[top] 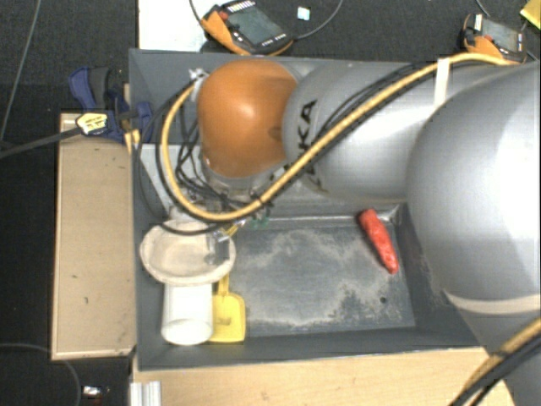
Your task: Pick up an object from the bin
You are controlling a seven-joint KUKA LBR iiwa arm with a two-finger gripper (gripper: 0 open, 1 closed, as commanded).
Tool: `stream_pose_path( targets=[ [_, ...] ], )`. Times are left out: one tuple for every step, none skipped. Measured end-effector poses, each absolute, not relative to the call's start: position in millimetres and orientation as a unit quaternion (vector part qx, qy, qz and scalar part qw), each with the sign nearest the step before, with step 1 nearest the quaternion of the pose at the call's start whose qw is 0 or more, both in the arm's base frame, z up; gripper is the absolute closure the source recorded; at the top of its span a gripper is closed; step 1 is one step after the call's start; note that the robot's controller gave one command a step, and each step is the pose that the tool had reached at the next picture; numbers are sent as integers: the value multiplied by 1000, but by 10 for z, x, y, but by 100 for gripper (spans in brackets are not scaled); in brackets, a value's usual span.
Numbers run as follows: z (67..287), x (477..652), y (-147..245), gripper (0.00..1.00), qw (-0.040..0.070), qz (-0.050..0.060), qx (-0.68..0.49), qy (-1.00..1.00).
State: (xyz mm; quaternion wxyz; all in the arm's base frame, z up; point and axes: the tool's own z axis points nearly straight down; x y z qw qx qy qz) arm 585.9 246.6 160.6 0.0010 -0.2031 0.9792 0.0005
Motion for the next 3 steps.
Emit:
stream_pose_path(
  targets=[
    [1408,5915,2540,0,5,1,-441,897],
    [738,5900,2443,0,1,-3,-437,900],
    [745,5916,2453,100,7,-3,-608,794]
  ],
)
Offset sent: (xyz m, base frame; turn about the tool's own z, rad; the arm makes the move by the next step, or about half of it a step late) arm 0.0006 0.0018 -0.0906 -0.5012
